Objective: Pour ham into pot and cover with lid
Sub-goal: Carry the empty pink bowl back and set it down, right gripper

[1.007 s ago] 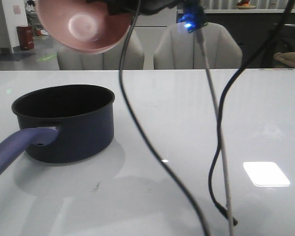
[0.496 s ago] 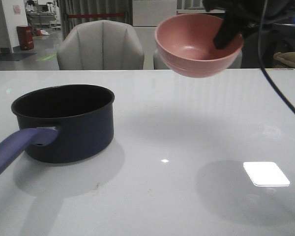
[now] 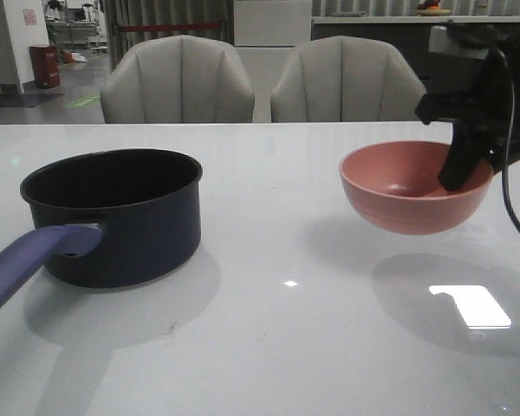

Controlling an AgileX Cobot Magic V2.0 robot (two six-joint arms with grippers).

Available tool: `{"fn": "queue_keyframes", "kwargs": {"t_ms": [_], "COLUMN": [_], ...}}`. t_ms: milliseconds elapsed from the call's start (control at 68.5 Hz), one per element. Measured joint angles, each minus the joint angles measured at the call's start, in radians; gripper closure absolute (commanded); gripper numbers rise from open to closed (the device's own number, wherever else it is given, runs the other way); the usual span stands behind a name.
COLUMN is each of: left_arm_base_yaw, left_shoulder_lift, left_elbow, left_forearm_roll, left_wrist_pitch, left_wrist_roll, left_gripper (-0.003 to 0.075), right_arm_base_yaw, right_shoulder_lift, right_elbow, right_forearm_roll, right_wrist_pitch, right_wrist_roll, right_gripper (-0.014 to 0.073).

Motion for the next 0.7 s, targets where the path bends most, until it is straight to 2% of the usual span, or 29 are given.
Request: {"fn": "queue_keyframes", "kwargs": {"t_ms": [73,379,540,701], "left_arm_base_yaw": [0.000,0.000,0.000,0.000], "left_shoulder_lift": [0.000,0.000,0.000,0.000], "left_elbow": [0.000,0.000,0.000,0.000], "left_forearm_roll": [0.000,0.000,0.000,0.000], "left_wrist_pitch": [0.000,0.000,0.000,0.000], "left_wrist_roll": [0.000,0.000,0.000,0.000], "left_gripper": [0.0095,0.0095,0.0095,0.0095], "right_arm_base_yaw": [0.000,0.000,0.000,0.000], "right_shoulder_lift": [0.021,0.055,0.048,-0.054], "right_elbow": [0.000,-0.007,-0.056,-0.074], "right_forearm_roll": [-0.002,-0.010,-0.038,-0.042], "right_wrist_pitch": [0.000,-0.002,0.048,0.067], "right_wrist_roll": [0.000,0.000,0.000,-0.004], "right_gripper": [0.0444,0.0181,0.0169,0.0174]}}
